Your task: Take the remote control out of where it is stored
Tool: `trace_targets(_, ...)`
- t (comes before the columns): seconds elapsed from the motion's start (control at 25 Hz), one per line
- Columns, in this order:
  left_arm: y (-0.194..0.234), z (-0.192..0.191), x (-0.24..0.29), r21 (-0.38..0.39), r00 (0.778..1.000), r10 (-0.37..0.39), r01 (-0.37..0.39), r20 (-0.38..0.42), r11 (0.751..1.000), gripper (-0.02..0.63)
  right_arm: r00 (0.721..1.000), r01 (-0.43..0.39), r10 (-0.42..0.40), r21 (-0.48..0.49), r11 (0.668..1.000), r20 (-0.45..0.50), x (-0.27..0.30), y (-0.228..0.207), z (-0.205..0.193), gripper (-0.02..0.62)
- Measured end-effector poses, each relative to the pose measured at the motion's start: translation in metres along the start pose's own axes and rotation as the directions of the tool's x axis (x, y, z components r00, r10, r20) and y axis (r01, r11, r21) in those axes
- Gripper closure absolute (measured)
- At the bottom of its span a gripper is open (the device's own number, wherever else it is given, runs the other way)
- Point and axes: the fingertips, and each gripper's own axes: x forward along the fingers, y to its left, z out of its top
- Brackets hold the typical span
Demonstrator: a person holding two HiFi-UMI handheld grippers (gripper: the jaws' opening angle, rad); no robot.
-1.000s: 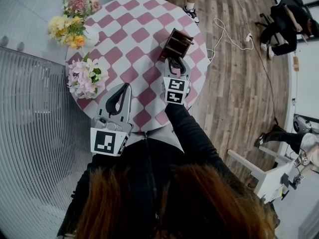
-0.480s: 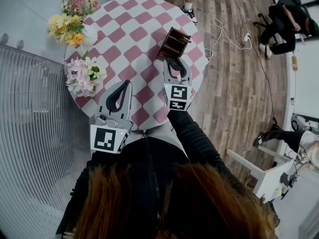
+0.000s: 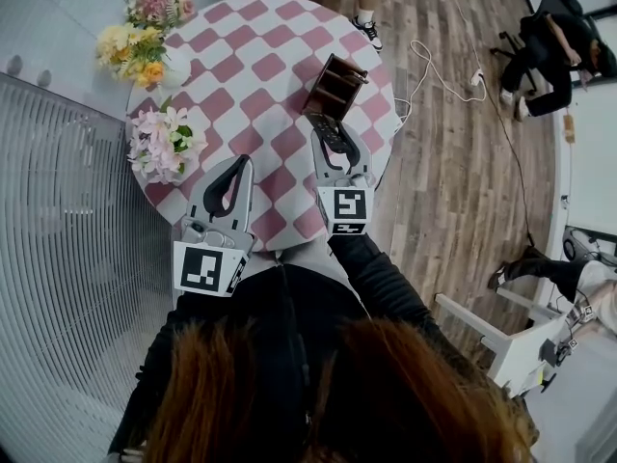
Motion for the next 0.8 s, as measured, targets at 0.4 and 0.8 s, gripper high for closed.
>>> trace_targets(0.4, -0.003, 0.002, -0.004, 0.008, 1.000, 0.012, -0.012, 0.006, 1.000, 0.597, 0.990, -0.120, 0.121, -0.021, 0.993, 0.066, -0.038, 0.032, 0.012, 0.413)
trace_targets(0.8, -0.003, 0.003, -0.009, 0.020, 1.000, 0.018, -0.018, -0.002, 1.000, 0.597, 0.971, -0.235, 0.232, -0.081, 0.968, -0.049, -0.054, 0.064, -0.046, 0.414)
